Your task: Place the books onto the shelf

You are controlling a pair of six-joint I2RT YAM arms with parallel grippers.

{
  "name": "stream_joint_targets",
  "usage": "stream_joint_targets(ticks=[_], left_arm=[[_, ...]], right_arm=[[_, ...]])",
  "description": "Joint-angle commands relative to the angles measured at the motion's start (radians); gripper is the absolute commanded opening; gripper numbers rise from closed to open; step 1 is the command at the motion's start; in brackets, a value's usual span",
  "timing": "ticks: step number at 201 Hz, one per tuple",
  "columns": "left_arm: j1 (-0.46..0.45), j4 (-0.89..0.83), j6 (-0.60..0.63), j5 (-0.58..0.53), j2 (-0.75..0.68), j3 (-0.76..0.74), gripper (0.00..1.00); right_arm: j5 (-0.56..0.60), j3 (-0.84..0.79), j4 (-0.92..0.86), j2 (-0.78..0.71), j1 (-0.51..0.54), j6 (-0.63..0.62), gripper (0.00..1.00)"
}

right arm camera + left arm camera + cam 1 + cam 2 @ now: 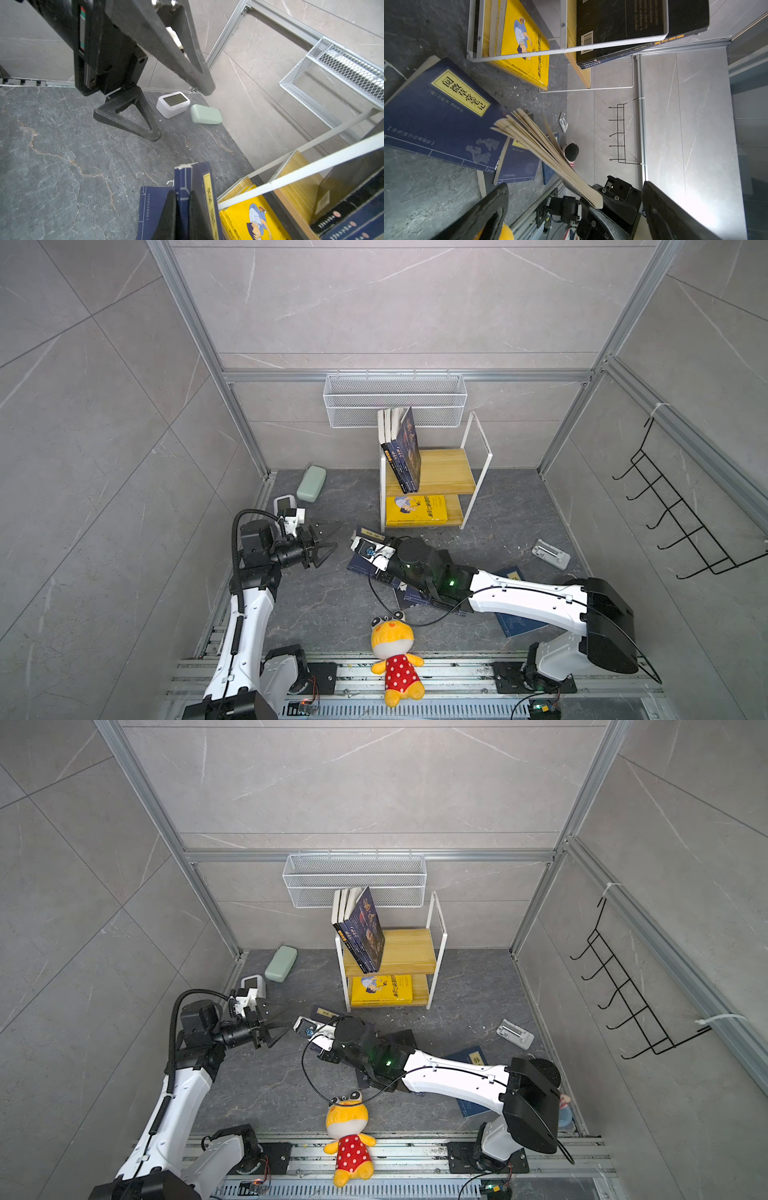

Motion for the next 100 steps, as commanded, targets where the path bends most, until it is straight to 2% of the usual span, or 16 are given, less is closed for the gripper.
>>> stream_joint_targets(ticks=[1, 26, 59, 86, 100], left_arm=[[0.000, -0.033, 0.043, 0.008, -0.010, -0.005, 1.00], [-0.019, -0.013, 0.006, 0.024, -0.004, -0.032, 1.00], [-0.052, 0.052, -0.046, 0.052, 0.016, -0.072, 1.00], [-0.093, 0.075, -0.012, 0.038, 0.028, -0.089, 1.00], [-0.101, 0.076, 0.003, 0.034, 0.043, -0.081, 0.90]], right_arm=[[0.024, 0.020, 0.041, -0.023, 0.008, -0.033, 0.00], [-0.001, 0.056, 0.059, 0.011, 0.043, -0.060, 0.00], [0.040, 0.120, 0.078, 0.095, 0.094, -0.149, 0.00], [0.014, 0.125, 0.112, 0.133, 0.130, -0.209, 0.00], [0.003, 0.133, 0.113, 0.156, 0.143, -0.236, 0.00]])
